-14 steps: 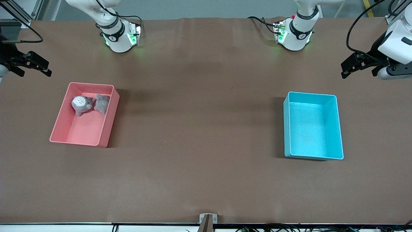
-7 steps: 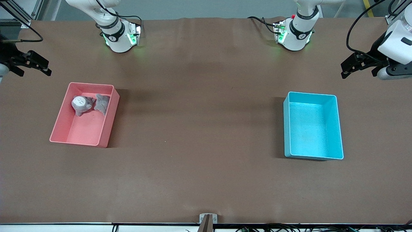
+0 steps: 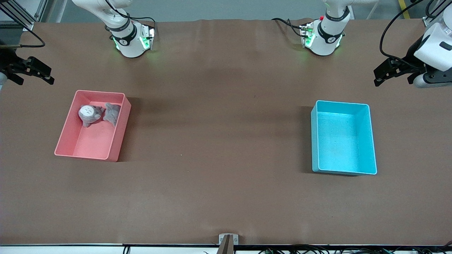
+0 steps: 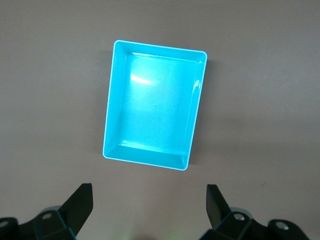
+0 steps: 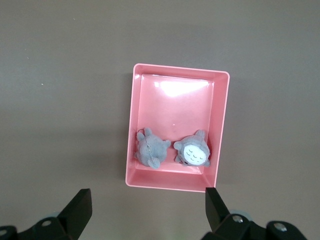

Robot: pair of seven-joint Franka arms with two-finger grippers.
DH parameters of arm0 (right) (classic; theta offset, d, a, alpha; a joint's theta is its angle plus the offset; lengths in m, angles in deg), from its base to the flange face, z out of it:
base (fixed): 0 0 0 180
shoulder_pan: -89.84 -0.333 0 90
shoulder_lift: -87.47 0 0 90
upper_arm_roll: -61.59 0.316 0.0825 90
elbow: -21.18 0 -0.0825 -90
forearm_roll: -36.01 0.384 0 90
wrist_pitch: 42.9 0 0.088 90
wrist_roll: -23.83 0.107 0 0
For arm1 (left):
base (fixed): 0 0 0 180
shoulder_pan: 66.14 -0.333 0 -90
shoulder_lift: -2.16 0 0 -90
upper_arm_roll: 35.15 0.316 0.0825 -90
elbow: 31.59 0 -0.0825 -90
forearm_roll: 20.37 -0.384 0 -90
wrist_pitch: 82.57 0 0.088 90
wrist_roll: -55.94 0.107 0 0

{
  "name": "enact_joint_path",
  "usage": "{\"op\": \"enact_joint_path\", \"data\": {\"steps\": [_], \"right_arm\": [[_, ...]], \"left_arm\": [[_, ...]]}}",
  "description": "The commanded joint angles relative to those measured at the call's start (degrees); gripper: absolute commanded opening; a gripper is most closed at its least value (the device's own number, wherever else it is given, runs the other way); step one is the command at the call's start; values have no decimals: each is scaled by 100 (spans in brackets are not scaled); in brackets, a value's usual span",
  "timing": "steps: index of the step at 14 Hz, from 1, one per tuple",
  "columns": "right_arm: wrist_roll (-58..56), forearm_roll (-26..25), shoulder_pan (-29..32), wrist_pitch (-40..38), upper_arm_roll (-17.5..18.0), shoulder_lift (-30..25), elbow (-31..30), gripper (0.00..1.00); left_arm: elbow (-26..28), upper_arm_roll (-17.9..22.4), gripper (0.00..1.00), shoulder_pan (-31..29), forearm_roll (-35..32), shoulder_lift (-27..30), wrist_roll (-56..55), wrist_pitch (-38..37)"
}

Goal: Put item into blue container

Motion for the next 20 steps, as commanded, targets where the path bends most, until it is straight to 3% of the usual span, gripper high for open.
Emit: {"op": "enact_joint_path", "data": {"steps": [1, 20], "right_arm": [[-33, -105, -34, -111, 0, 184, 233, 100], [-25, 71, -25, -234, -17, 220, 295, 100]], "left_arm": [[-111, -11, 100, -35, 113, -61, 141, -16], [-190, 7, 100, -62, 121, -70, 141, -16]]}}
